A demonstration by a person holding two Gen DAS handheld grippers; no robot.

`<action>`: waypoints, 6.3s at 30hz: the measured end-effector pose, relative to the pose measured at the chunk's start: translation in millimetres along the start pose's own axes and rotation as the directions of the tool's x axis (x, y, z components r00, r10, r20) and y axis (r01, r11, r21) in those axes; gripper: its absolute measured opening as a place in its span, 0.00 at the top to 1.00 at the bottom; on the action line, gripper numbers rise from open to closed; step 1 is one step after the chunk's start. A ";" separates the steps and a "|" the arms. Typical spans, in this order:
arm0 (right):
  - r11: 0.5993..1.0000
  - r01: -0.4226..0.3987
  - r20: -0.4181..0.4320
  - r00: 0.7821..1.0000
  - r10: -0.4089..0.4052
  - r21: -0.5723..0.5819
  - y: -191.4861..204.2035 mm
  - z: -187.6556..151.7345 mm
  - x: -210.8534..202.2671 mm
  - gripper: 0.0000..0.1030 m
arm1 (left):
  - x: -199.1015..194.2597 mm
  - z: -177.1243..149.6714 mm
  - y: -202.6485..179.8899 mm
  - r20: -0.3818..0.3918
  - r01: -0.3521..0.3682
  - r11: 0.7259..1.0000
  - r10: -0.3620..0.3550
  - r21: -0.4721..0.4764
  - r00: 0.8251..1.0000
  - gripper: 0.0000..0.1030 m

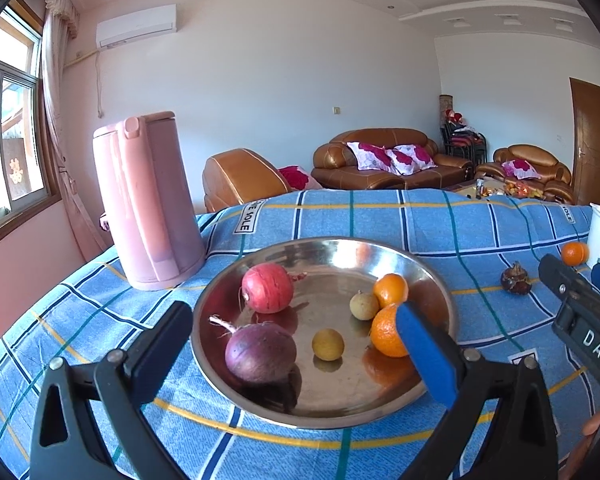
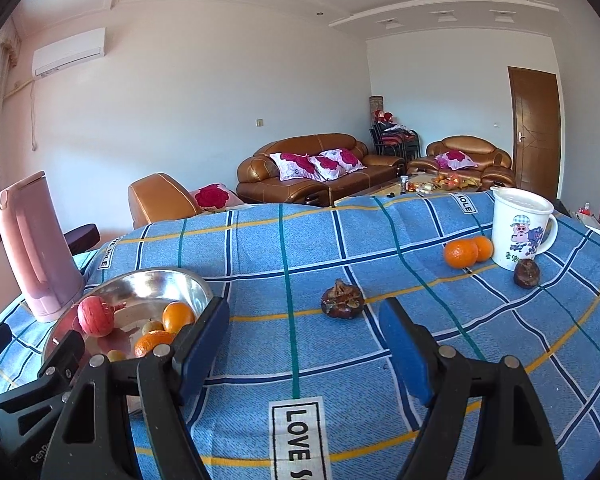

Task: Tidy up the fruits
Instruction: 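Move the left tool toward a brown mangosteen while the right tool approaches another, then grasp the brown mangosteen with the left tool while the right tool grasps another, then carry both brown mangosteens in the tools over the steel bowl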

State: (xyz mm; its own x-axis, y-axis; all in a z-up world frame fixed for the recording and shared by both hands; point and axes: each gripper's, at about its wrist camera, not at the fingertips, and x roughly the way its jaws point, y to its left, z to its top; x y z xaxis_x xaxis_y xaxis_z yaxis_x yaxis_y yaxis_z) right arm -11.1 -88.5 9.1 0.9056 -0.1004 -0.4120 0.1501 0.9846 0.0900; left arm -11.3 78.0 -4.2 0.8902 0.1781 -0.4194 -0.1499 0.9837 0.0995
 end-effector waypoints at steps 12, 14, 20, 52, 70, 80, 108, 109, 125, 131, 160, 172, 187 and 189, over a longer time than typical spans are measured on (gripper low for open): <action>0.995 0.071 -0.015 0.997 -0.070 0.070 -57.7 5.0 1.5 0.24 | -8.0 1.1 -37.5 0.002 0.057 0.997 -0.057 0.049 0.998 0.00; 0.994 0.081 -0.017 0.997 -0.080 0.079 -65.9 6.0 1.9 0.24 | -8.8 1.5 -45.6 0.000 0.069 0.996 -0.069 0.060 0.998 0.00; 0.990 0.119 -0.011 0.993 -0.118 0.080 -86.9 9.5 1.4 0.24 | -13.9 2.9 -70.5 0.002 0.104 0.990 -0.105 0.093 0.994 0.00; 0.910 0.317 -0.135 0.947 -0.290 0.267 -256.4 20.7 18.9 0.24 | 23.6 19.7 -178.5 -0.160 0.283 0.947 -0.259 0.151 0.952 0.00; 0.948 0.268 -0.339 0.920 -0.198 0.173 -268.3 36.4 103.5 0.24 | 108.5 28.3 -234.6 -0.397 0.327 0.941 -0.269 0.085 0.878 0.20; 0.961 0.266 -0.441 0.873 -0.209 0.071 -260.1 39.6 136.4 0.42 | 122.4 26.2 -237.1 -0.449 0.356 0.933 -0.299 0.047 0.842 0.48; 0.959 0.271 -0.100 0.955 -0.278 -0.078 -186.2 44.1 41.6 0.58 | 41.3 38.1 -201.9 -0.134 0.319 0.945 -0.308 0.075 0.942 0.56; 0.961 0.267 -0.100 0.957 -0.274 -0.077 -188.6 43.0 40.5 0.58 | 40.5 37.4 -201.8 -0.131 0.321 0.944 -0.309 0.075 0.942 0.56; 0.964 0.248 -0.052 0.966 -0.254 -0.091 -164.2 28.9 10.3 0.58 | 13.1 23.6 -178.2 -0.109 0.328 0.942 -0.320 0.068 0.941 0.56; 0.964 0.245 -0.036 0.968 -0.249 -0.103 -157.3 24.4 1.1 0.58 | 5.6 19.2 -172.1 -0.104 0.334 0.940 -0.326 0.072 0.940 0.56; 0.970 0.196 -0.021 0.979 -0.201 -0.145 -99.7 4.3 -19.6 0.58 | -15.6 6.0 -125.3 -0.093 0.342 0.938 -0.336 0.063 0.937 0.56; 0.973 0.152 -0.029 0.987 -0.159 -0.175 -64.3 -0.5 -17.7 0.58 | -16.0 3.0 -95.3 -0.084 0.326 0.944 -0.322 0.049 0.943 0.56; 0.974 0.069 -0.047 0.996 -0.081 -0.214 -7.2 -3.0 -3.6 0.58 | -2.8 4.4 -48.0 -0.079 0.269 0.963 -0.267 0.018 0.960 0.56; 0.973 0.059 -0.046 0.996 -0.071 -0.221 1.1 -3.5 -1.9 0.58 | -0.9 4.9 -39.2 -0.076 0.260 0.966 -0.258 0.012 0.963 0.56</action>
State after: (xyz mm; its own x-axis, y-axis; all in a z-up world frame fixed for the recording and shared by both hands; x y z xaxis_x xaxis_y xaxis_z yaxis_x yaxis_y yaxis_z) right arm -14.0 -86.8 6.8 0.8735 -0.1636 -0.4585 0.1121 0.9841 -0.1376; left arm -4.0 39.1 -3.3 0.8634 -0.0802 -0.4980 0.0915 0.9958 -0.0017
